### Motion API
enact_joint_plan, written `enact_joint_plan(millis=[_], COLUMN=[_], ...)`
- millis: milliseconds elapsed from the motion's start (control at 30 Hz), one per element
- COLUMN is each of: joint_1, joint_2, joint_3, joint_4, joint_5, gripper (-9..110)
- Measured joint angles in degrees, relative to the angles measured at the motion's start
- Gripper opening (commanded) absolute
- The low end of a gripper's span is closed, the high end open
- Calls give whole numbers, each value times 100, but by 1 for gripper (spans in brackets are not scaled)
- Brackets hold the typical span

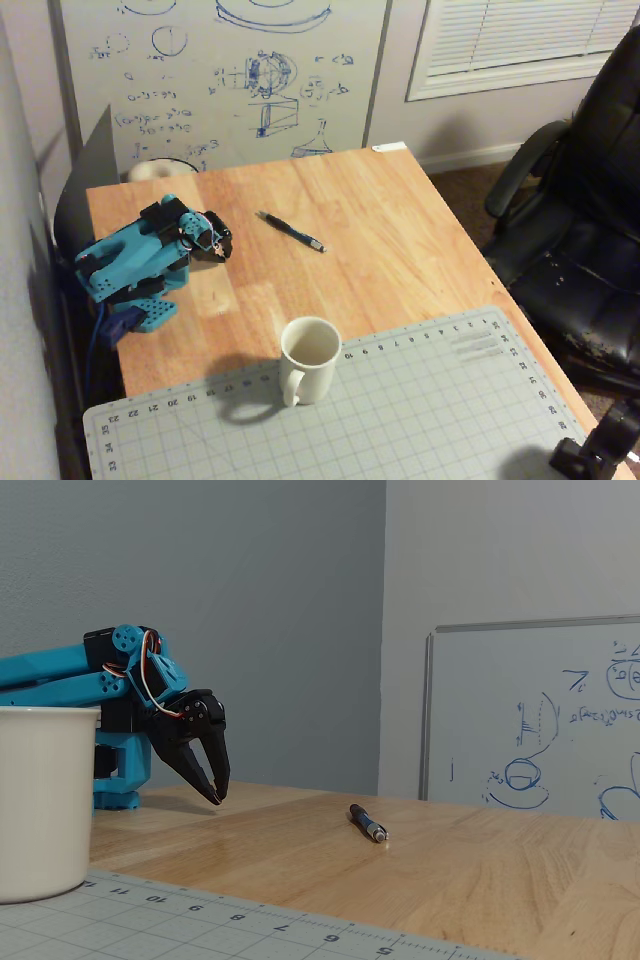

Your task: Touch the pen.

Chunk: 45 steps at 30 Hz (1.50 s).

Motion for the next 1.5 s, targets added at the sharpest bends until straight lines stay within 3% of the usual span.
enact_joint_plan(millis=[900,1500], joint_1=[0,0], joint_2=[-97,-5643], joint_3=[-18,-3700], joint_4=[-123,-2171], joint_5=[0,0], gripper=[1,1])
